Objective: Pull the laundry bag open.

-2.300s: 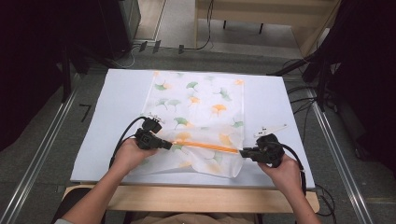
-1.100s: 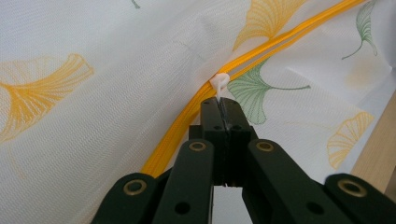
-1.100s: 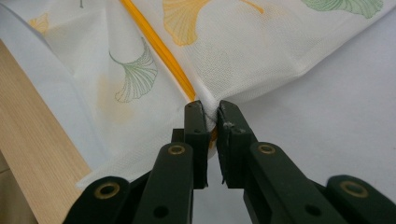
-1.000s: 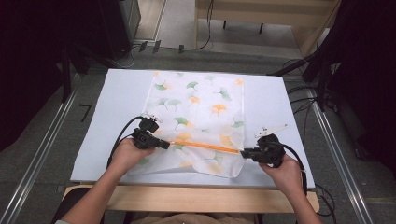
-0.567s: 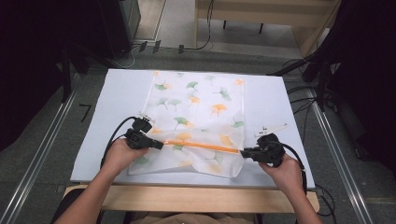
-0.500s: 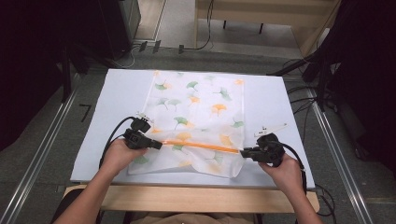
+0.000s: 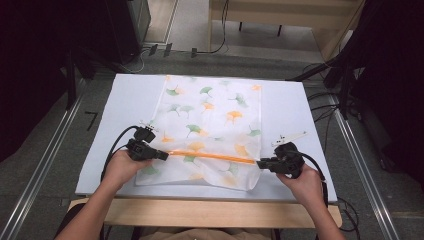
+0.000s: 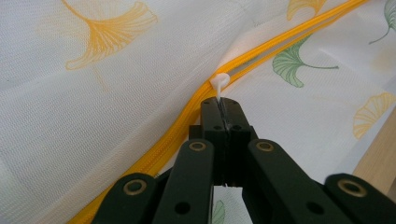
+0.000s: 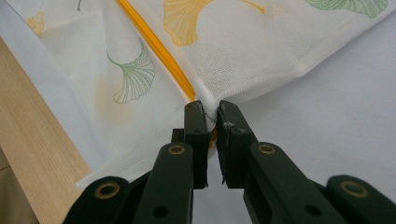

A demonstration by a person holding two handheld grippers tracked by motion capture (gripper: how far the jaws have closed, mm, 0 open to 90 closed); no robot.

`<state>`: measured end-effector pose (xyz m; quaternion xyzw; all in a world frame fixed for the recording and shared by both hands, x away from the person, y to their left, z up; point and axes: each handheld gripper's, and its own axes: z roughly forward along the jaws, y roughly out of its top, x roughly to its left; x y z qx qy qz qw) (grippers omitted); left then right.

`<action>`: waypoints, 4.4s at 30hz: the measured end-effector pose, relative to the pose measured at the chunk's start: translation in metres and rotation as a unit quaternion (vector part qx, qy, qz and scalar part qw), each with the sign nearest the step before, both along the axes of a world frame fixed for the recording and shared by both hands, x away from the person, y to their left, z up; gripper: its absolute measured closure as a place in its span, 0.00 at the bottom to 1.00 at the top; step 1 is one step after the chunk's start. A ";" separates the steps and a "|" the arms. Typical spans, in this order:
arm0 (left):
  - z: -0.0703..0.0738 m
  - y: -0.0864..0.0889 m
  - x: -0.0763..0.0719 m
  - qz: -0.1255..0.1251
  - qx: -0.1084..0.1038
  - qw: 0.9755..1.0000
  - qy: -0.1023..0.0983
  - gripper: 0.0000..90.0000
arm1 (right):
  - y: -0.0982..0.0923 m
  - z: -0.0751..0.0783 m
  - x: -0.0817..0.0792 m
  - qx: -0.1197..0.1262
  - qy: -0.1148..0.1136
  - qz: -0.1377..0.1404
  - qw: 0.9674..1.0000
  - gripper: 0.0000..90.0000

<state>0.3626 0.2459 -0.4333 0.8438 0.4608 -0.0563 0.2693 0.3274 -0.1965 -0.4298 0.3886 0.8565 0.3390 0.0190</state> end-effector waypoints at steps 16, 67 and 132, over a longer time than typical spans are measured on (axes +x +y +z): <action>0.003 0.004 -0.002 0.010 -0.005 1.000 -0.004 1.00 | 0.000 0.000 0.000 -0.002 0.002 0.000 1.000 0.94; 0.003 0.047 -0.005 0.047 -0.001 0.999 0.006 1.00 | 0.001 -0.003 0.001 -0.008 0.017 -0.001 1.000 0.94; 0.002 0.091 -0.012 0.092 0.011 0.996 0.013 1.00 | 0.000 -0.006 0.006 -0.016 0.021 -0.001 1.000 0.93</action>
